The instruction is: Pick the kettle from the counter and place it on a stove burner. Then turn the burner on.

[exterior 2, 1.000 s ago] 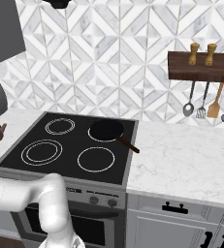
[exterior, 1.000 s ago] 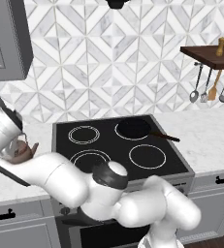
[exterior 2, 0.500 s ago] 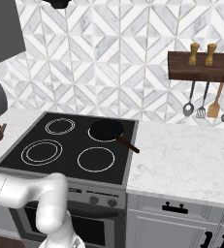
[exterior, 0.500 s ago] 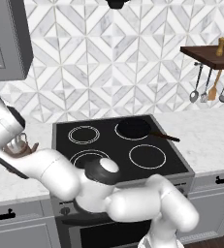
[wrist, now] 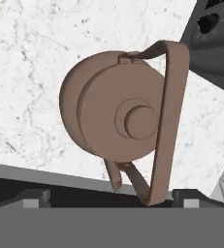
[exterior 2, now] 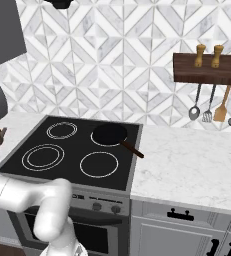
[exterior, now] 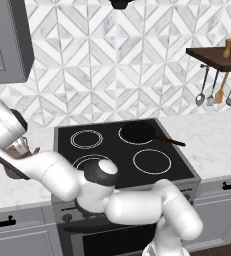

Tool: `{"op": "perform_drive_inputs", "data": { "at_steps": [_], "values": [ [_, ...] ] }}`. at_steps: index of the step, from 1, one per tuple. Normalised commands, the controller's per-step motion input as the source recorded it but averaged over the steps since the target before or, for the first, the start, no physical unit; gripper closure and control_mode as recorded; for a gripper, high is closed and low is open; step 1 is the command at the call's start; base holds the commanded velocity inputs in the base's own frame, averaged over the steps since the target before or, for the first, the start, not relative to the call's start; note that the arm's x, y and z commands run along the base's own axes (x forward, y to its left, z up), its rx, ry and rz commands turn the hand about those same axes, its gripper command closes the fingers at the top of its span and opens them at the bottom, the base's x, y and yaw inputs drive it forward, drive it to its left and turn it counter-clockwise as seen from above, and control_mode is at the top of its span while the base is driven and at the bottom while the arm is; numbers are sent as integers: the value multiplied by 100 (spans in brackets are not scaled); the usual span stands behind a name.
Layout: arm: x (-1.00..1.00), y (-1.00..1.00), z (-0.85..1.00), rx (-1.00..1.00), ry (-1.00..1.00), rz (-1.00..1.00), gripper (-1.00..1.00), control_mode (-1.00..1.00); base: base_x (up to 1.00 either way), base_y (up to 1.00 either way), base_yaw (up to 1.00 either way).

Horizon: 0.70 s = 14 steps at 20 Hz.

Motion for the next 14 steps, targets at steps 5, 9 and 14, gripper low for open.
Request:
{"op": "perform_drive_inputs", "data": {
  "at_steps": [5, 9, 14],
  "values": [
    [24, 22, -14, -7, 1, 10, -100, -100, 0, 0, 0],
    [34, 15, -5, -7, 0, 5, -100, -100, 0, 0, 0],
    [28, 16, -10, -8, 0, 2, -100, -100, 0, 0, 0]
  ]
}}
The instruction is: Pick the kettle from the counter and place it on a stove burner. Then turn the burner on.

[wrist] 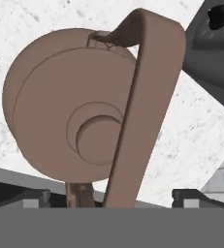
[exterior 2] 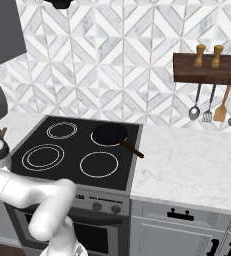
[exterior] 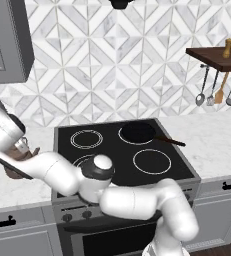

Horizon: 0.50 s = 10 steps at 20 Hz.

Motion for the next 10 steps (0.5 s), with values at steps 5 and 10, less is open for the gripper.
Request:
{"op": "perform_drive_inputs", "data": {
  "at_steps": [5, 10],
  "values": [
    [37, 19, -8, -5, 0, 0, -100, -100, 0, 0, 0],
    [13, 18, -5, -5, 3, 0, 100, -100, 0, 0, 0]
  ]
}}
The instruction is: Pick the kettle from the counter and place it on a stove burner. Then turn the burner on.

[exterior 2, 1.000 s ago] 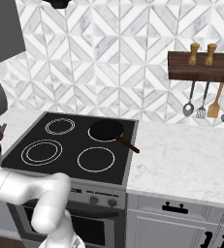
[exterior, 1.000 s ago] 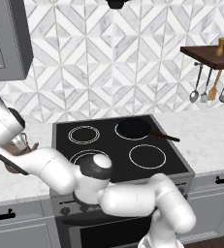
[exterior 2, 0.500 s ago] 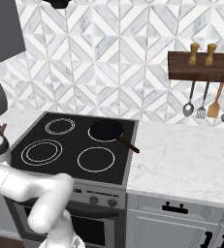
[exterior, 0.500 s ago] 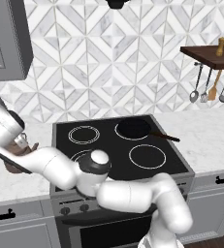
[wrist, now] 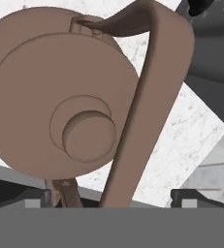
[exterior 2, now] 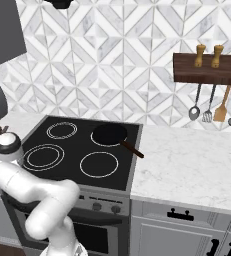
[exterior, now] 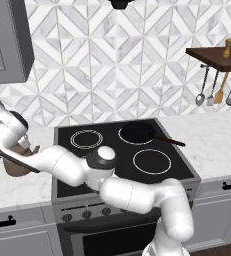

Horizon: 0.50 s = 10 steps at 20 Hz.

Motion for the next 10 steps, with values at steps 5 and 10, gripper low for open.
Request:
{"op": "perform_drive_inputs", "data": {
  "at_steps": [5, 10],
  "values": [
    [0, 5, -11, -10, 5, 0, 100, -100, 0, 0, 0],
    [-27, -30, -34, -17, -8, 0, 100, -100, 0, 0, 0]
  ]
}}
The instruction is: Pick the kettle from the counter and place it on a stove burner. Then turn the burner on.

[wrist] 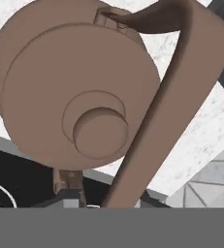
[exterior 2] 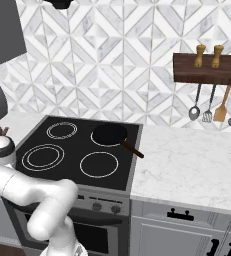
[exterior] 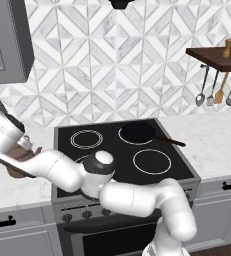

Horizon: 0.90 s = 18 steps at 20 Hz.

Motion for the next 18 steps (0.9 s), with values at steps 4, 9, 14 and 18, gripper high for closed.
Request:
{"op": "perform_drive_inputs", "data": {
  "at_steps": [4, 9, 14, 18],
  "values": [
    [-60, -87, -3, -7, -34, 0, 100, -100, 0, 0, 0],
    [-43, -100, 13, 0, -41, 0, 100, -100, 0, 0, 0],
    [-18, -100, 0, -5, -37, 0, 100, -100, 0, 0, 0],
    [0, -100, -1, -4, -28, 0, 100, -100, 0, 0, 0]
  ]
}}
